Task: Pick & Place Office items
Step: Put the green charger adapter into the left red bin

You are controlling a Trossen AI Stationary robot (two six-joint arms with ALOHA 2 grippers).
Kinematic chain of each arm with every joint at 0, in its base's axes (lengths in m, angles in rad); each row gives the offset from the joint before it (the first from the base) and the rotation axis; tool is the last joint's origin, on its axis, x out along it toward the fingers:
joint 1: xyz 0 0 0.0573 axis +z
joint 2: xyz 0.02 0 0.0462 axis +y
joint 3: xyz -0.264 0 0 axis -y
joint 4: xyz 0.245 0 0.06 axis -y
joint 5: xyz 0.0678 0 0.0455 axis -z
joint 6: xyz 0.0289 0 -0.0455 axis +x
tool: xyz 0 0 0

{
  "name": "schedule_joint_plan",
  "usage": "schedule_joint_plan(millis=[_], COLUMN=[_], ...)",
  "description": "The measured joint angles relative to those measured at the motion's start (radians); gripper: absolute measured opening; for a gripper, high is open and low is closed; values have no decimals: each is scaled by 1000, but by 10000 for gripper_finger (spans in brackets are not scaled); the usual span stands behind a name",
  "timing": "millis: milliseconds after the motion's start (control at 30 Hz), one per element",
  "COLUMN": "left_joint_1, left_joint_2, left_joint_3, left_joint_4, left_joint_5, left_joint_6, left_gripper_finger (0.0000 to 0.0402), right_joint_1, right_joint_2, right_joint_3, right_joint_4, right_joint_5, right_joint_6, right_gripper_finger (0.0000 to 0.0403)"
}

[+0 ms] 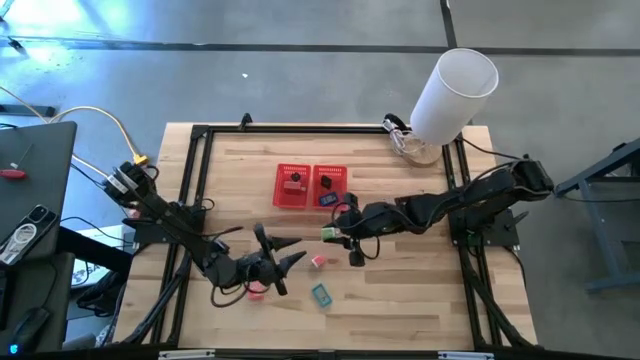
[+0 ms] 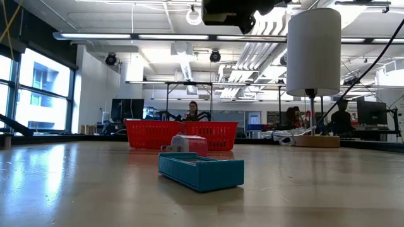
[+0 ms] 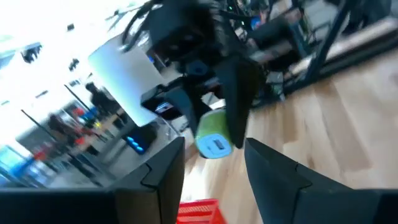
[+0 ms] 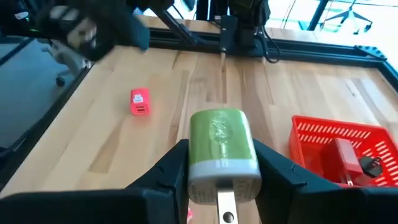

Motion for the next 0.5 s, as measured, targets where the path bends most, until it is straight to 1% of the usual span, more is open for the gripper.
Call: schedule_joint_plan(millis=[67,133,167,233,300,333,400,500], left_joint_1=[9,28,42,83,137,166,219,281], left_joint_2=[-47,-104,-135,-191,-230,-243,-252,-251], left_joint_3=[0,0,0,0,0,0,0,0], left_joint_4=[-68,-171,-239,-368,-466,-501,-544,-584], left_joint_5=[26,91,145,288,429,486,559,605], left_joint_6=[-110,-254,-333,-493,-620,-663,-732,-785], left_gripper_finger=[147,135,128,114,101,97,92,90], right_joint_1=[11,25,31,42,49,52,58,63], right_joint_2=[0,0,0,0,0,0,0,0], right_joint_3=[0,0,0,0,0,0,0,0], right_joint_4=[-2,-8,-9,-6,-6,-6,-6,-9], right_joint_5=[24,57,71,80,80,80,80,80], right_joint_6=[-5,-15,-20,-25,-26,-26,-26,-26], right_gripper_finger=[117,117,117,117,117,117,117,117])
